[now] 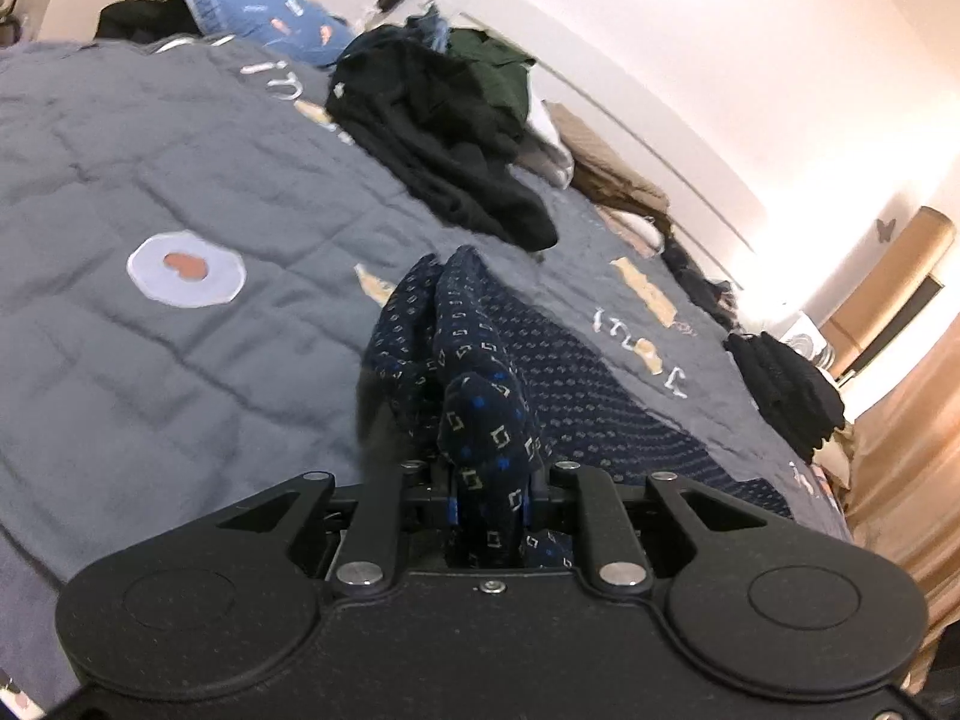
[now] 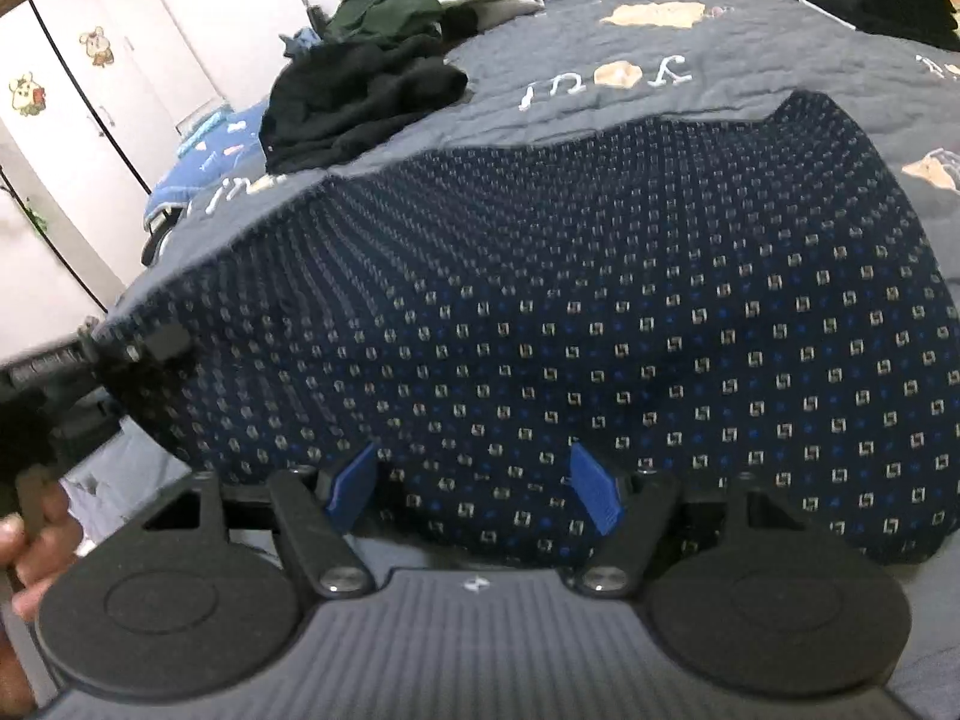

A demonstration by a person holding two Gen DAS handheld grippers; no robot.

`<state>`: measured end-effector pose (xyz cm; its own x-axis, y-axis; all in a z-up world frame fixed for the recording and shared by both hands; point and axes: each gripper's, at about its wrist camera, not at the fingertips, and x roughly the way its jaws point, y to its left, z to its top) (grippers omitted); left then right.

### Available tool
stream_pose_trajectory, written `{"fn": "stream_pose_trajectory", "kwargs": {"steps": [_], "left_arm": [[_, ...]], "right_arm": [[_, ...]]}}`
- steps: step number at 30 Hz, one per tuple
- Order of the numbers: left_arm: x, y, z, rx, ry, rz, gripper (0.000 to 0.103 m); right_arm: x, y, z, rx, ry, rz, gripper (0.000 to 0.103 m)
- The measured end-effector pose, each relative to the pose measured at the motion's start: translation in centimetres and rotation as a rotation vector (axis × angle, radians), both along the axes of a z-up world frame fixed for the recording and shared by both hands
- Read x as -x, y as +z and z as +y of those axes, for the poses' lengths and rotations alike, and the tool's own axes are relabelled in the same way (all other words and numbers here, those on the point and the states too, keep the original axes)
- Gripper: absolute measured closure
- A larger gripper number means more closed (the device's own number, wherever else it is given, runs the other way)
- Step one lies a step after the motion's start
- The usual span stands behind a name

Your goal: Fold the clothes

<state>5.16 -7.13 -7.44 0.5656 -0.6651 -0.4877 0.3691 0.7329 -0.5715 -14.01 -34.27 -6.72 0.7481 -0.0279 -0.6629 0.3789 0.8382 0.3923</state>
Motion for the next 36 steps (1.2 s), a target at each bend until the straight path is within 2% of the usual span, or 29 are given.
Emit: {"fn": "stream_pose_trajectory", "kwargs": {"steps": [5, 11, 16, 21, 27, 36], "left_arm": [[-0.3, -0.3, 0.5, 0.000, 0.015, 0.022, 0.086], [-0.4, -0.3, 0.6, -0.005, 0.016, 0.026, 0.086], [-0.5, -0.4, 0.7, -0.005, 0.015, 0.032, 0.086], [-0.7, -0.4, 0.8, -0.003, 0.014, 0.037, 0.086], [-0.6, 0.7, 0.1, -0.015, -0.022, -0.023, 0.086], [0.5, 3.1, -2.2, 0.001, -0.180, -0.137, 0.089]], "right_arm": [[1.2, 2.8, -0.9, -0.047, -0.008, -0.219, 0.033], [-0.2, 1.6, -2.7, -0.203, -0.101, -0.313, 0.033], [-2.0, 0.1, -2.4, -0.239, -0.128, -0.271, 0.032], [-3.0, -2.8, -2.4, -0.317, -0.125, -0.145, 0.032], [-2.7, -3.3, -2.0, -0.317, -0.101, -0.148, 0.032], [-2.0, -3.8, -2.6, -0.389, -0.133, -0.169, 0.032]]}}
